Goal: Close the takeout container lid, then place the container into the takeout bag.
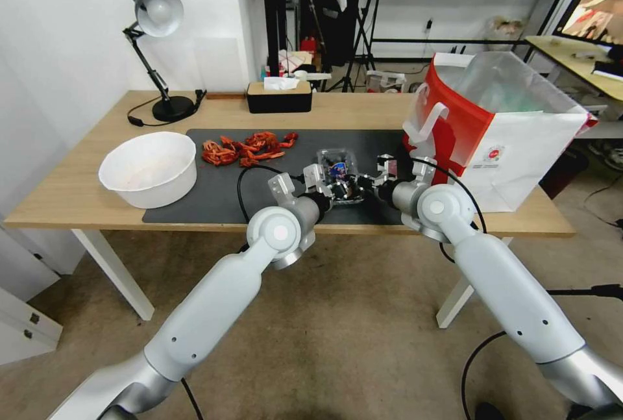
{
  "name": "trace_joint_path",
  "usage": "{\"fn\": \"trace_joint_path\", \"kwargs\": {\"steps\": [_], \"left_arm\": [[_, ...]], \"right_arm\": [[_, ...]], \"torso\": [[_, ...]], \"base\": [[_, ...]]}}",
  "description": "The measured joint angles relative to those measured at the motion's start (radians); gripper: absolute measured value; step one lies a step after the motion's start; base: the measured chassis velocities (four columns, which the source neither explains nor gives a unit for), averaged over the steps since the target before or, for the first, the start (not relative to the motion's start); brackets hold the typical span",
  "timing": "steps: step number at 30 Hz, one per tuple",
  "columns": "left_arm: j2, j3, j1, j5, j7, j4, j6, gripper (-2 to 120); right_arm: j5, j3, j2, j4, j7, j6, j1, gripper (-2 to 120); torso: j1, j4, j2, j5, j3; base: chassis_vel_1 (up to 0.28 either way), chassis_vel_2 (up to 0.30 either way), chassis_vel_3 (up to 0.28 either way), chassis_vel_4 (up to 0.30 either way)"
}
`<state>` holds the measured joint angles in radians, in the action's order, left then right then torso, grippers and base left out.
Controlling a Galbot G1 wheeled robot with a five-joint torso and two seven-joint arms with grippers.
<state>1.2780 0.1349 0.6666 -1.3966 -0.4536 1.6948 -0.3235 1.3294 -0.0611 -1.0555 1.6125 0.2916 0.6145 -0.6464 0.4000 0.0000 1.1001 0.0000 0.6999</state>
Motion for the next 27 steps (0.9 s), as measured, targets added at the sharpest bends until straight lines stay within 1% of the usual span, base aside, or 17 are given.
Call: {"fn": "trace_joint_path", "kwargs": {"steps": [7,11,12,15,16,18,19,23,24,27], "left_arm": [[-0.011,-0.010,0.003,0.000,0.002,0.019,0.001,0],[-0.046,-0.026,0.024,0.000,0.008,0.057,0.001,0],[-0.046,-0.026,0.024,0.000,0.008,0.057,0.001,0],[-0.092,-0.052,0.066,0.011,0.022,0.100,0.001,0],[-0.092,-0.052,0.066,0.011,0.022,0.100,0.001,0],[-0.122,-0.074,0.098,0.033,0.036,0.123,0.002,0],[-0.122,-0.074,0.098,0.033,0.036,0.123,0.002,0],[-0.183,-0.128,0.176,0.090,0.063,0.186,0.015,0],[-0.183,-0.128,0.176,0.090,0.063,0.186,0.015,0],[-0.211,-0.156,0.222,0.132,0.078,0.225,0.026,0]], "right_arm": [[0.006,-0.002,0.009,0.008,0.006,0.003,0.000,0],[0.012,-0.010,0.016,0.012,0.007,0.003,0.000,0],[0.012,-0.010,0.016,0.012,0.007,0.003,0.000,0],[0.016,-0.015,0.020,0.015,0.007,0.002,-0.002,0],[0.016,-0.015,0.020,0.015,0.007,0.002,-0.002,0],[0.019,-0.017,0.019,0.015,0.006,0.002,-0.003,0],[0.019,-0.017,0.019,0.015,0.006,0.002,-0.003,0],[0.024,-0.020,0.008,0.019,0.008,-0.002,-0.004,0],[0.024,-0.020,0.008,0.019,0.008,-0.002,-0.004,0],[0.025,-0.020,0.000,0.023,0.009,-0.002,-0.007,0]], "torso": [[0.000,-0.0001,0.000,0.0000,0.000],[0.000,-0.0002,0.000,-0.0001,0.000],[0.000,-0.0002,0.000,-0.0001,0.000],[0.000,-0.0001,0.000,0.0000,0.000],[0.000,-0.0001,0.000,0.0000,0.000],[0.000,-0.0001,0.000,-0.0001,0.000],[0.000,-0.0001,0.000,-0.0001,0.000],[0.000,0.0001,0.000,-0.0001,0.000],[0.000,0.0001,0.000,-0.0001,0.000],[0.000,-0.0001,0.000,-0.0002,0.000]], "base": [[0.000,0.000,0.000,0.000],[0.000,0.000,0.000,0.000],[0.000,0.000,0.000,0.000],[0.000,0.000,0.000,0.000],[0.000,0.000,0.000,0.000],[0.000,0.000,0.000,0.000],[0.000,0.000,0.000,0.000],[0.000,0.000,0.000,0.000],[0.000,0.000,0.000,0.000],[0.000,0.000,0.000,0.000]]}}
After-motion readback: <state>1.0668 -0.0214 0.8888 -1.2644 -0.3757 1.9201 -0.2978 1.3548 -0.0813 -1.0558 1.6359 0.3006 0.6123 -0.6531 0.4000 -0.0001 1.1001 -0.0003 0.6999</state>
